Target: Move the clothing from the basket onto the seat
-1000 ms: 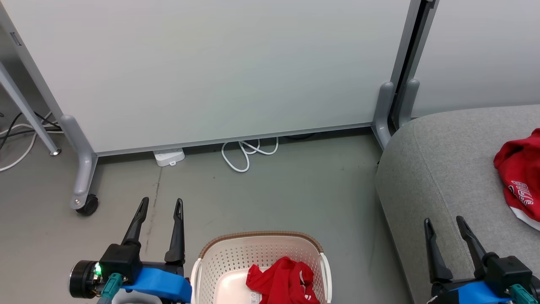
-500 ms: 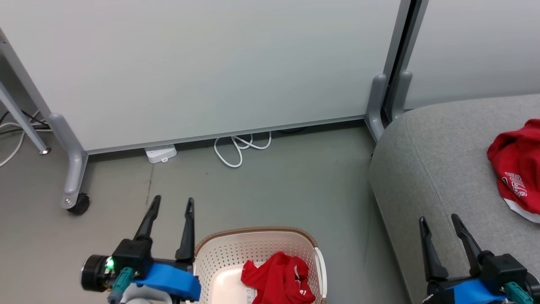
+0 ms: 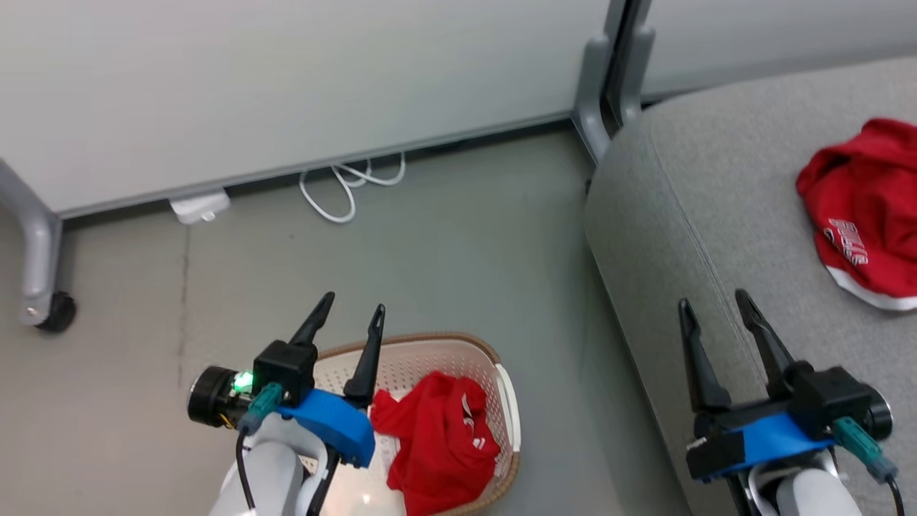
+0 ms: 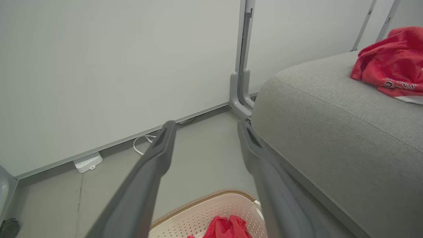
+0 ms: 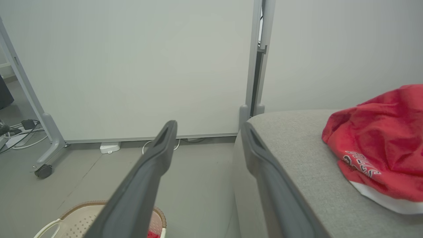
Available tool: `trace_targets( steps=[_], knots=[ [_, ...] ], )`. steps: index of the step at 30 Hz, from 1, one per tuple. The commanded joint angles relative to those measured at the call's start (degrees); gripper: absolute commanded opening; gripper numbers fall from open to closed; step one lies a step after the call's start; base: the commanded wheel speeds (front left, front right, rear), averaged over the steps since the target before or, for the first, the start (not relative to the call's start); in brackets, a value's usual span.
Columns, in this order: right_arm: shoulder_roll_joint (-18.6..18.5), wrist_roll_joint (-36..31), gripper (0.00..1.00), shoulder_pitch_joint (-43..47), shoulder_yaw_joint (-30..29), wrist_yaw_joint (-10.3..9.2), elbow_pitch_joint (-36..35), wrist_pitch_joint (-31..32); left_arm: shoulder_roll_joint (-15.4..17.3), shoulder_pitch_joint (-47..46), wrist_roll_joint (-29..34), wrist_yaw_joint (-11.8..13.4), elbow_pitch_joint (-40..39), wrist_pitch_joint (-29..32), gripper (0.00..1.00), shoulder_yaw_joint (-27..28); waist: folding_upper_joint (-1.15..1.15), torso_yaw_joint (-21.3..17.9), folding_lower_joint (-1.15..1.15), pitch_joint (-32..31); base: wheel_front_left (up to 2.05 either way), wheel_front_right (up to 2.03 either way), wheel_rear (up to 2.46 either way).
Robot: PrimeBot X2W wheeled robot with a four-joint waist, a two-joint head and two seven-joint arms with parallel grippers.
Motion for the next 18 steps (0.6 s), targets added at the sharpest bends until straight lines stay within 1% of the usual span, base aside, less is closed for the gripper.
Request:
trace_targets(
  steps=[1,8,13,18],
  knots=[
    [0.04,-0.12,1.0,-2.15,0.79,0.01,-0.36,-0.22,0.79,-2.46,-0.79,-0.06,1.72,-0.17,1.0,-0.73,0.0,-3.52,-0.01,4.87,0.0,0.0,0.0],
    [-0.07,-0.13,1.0,-8.31,2.48,0.01,-1.75,-0.22,3.42,-9.25,-3.21,-0.07,10.17,-0.17,1.0,-6.42,0.0,-7.0,-0.01,13.22,0.0,0.0,0.0],
    [-0.05,-0.24,1.0,-11.7,2.92,0.01,-2.78,-0.22,5.01,-14.74,-5.51,-0.08,16.64,-0.17,1.0,-12.54,0.0,-8.21,-0.01,18.69,0.0,0.0,0.0],
    [-0.04,-0.51,1.0,-14.18,3.53,0.01,-3.64,-0.22,6.19,-19.36,-9.59,-0.07,22.5,-0.17,1.0,-18.62,0.0,-9.06,-0.01,23.39,0.0,0.0,0.0]
  ],
)
